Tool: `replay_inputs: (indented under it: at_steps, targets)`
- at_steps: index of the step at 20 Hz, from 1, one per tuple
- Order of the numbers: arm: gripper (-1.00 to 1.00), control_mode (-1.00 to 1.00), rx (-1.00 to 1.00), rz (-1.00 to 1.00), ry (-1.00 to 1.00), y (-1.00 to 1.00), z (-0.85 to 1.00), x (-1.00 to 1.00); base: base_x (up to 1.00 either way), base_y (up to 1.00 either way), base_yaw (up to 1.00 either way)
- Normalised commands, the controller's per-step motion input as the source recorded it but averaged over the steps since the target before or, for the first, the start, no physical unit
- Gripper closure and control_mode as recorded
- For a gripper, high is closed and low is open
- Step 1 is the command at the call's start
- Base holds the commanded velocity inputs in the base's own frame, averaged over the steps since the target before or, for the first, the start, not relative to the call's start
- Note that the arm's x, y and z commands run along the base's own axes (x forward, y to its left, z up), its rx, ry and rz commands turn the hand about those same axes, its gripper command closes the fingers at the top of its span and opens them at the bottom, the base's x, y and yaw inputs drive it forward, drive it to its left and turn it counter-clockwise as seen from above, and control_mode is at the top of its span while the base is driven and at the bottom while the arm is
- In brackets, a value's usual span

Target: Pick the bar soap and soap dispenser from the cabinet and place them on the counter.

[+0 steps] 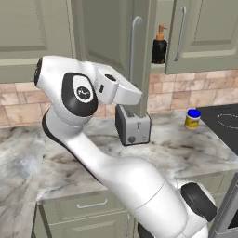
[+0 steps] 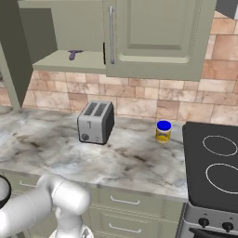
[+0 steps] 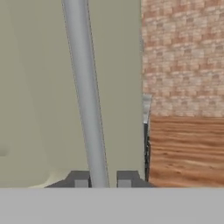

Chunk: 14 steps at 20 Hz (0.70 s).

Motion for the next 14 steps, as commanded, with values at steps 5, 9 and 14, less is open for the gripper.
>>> replay_inputs:
  at_steps: [5,9,14]
  targets:
    - [-1.00,-1.00,0.00,-0.12,-0.03,0.05,-0.02,-0.21,0.00,0.00,0.00]
    - [-1.00,-1.00,0.00,-0.07,0.01,0.00,-0.06,-0.12,0.00,0.00,0.00]
    - [-1.00,-1.00,0.00,-0.01,0.07,-0.02,-0.28,-0.25,0.00,0.00,0.00]
